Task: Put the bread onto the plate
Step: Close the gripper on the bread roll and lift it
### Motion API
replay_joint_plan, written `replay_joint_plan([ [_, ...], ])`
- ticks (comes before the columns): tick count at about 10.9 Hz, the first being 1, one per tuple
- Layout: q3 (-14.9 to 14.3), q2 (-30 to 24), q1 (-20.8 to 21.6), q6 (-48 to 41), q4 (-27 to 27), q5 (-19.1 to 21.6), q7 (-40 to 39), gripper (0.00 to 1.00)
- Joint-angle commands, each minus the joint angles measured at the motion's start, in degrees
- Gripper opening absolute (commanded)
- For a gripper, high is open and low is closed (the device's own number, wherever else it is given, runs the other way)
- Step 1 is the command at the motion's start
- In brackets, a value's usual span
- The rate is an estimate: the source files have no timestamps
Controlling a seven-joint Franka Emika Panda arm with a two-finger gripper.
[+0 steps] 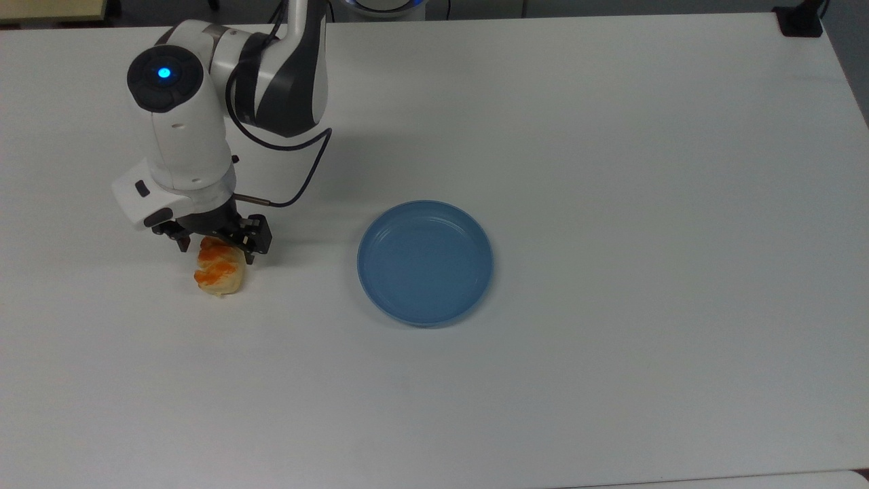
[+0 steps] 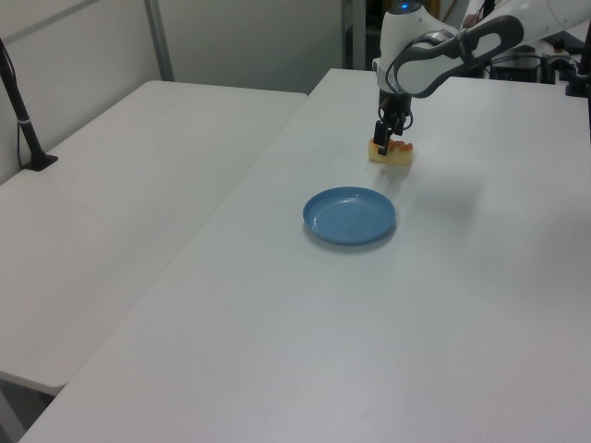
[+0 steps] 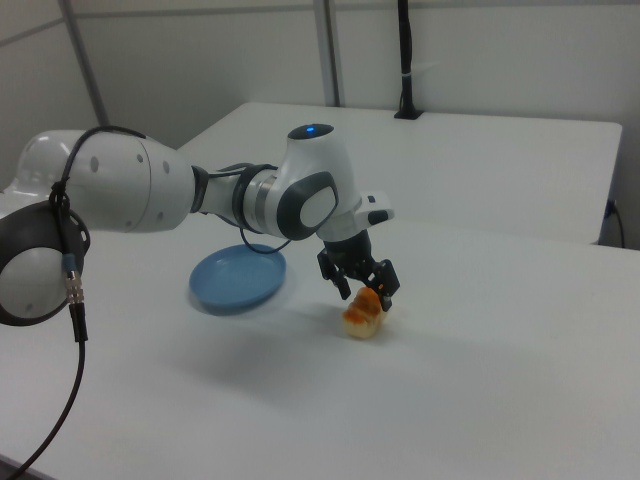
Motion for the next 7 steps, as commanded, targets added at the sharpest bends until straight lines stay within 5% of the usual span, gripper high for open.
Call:
replay_joint_plan([
  [1, -0.2, 0.9, 0.2, 2.3, -0.4, 0.8, -0.9, 0.70],
  [4, -0.2, 1.4, 1.3, 2.2, -0.5, 0.7, -0.9, 0.39],
  [7, 1.1, -2.2, 4.6, 0.1, -0.1, 4.7, 0.4, 0.38],
])
